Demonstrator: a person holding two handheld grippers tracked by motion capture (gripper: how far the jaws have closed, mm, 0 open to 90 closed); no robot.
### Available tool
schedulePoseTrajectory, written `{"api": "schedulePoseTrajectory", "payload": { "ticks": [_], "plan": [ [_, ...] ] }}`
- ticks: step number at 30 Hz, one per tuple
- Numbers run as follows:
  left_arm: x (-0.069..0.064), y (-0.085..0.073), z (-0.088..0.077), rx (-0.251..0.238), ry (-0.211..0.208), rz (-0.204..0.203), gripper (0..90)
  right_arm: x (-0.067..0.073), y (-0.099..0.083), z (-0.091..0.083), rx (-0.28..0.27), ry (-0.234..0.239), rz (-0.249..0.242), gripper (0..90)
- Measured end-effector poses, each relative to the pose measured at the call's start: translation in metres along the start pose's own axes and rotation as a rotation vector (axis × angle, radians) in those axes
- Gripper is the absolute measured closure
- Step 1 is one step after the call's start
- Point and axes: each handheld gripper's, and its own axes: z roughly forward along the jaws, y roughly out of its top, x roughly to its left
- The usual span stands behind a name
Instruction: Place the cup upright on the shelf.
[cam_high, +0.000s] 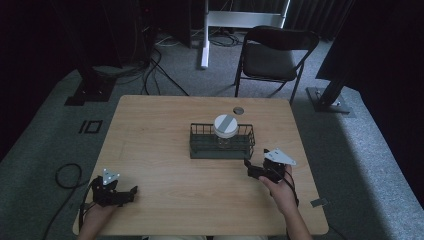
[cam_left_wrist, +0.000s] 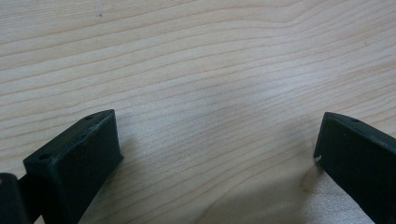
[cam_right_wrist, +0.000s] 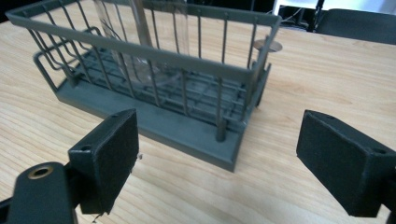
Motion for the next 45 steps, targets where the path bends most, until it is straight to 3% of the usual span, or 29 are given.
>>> {"api": "schedulePoseTrajectory", "payload": {
  "ticks": [12,26,45],
  "plan": [
    [0.000,0.000,0.000,0.000,0.000,0.000,0.5,-0.015,-0.019,0.000,0.048,-0.053,0.019,13.0],
    [0.000,0.000,0.000,0.000,0.000,0.000,0.5,-0.038,-0.036,0.001,0.126,-0.159,0.054,12.9],
    [0.000,0.000,0.000,0.000,-0.001,0.000,0.5,-0.051,-0.047,0.003,0.236,-0.250,0.109,12.8]
  ]
}}
